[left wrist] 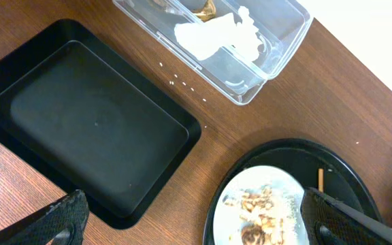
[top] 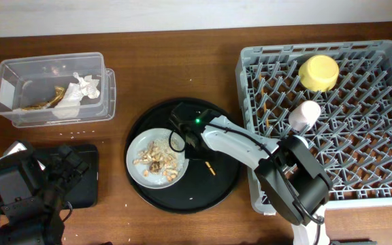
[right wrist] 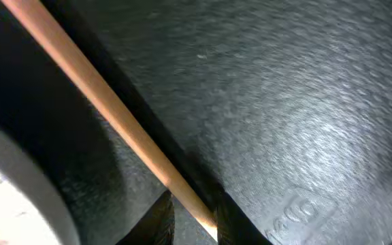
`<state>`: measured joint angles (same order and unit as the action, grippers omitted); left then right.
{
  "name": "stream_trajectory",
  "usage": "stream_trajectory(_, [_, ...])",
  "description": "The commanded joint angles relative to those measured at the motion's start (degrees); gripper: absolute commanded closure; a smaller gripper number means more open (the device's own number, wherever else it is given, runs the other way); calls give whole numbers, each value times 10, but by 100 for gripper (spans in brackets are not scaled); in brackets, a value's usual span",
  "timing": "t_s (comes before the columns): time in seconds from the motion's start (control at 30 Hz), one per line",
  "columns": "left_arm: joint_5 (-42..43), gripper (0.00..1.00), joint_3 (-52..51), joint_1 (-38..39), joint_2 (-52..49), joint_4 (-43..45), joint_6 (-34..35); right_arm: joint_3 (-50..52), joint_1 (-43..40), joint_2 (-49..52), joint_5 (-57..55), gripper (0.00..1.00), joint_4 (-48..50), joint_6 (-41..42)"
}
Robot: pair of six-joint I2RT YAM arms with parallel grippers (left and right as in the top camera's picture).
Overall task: Sort waste into correct bins and load items into the dishwasher rack
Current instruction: 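Reach the right gripper to the second chopstick and grasp it, then carry the chopstick into the rack and release it with the right gripper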
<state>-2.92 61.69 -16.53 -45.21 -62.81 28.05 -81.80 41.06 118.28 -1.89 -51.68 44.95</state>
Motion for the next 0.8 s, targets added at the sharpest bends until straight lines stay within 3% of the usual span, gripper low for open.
stream_trajectory(0.0, [4, 1, 1, -1, -1, 1, -3, -15, -4, 13, -33, 77, -4, -43])
stream_trajectory(0.1, [4, 1, 1, -1, -1, 1, -3, -15, -4, 13, -33, 90, -4, -43])
stream_trajectory(0.37, [4, 1, 1, -1, -1, 1, -3, -19, -4, -17, -14, 96, -26, -45])
stream_trajectory(0.5, [4, 1, 1, -1, -1, 1, -3, -50, -24, -94, 1, 96, -75, -111])
stream_trajectory(0.77, [4, 1, 1, -1, -1, 1, -3, -92, -296, -172, 3, 96, -111, -365])
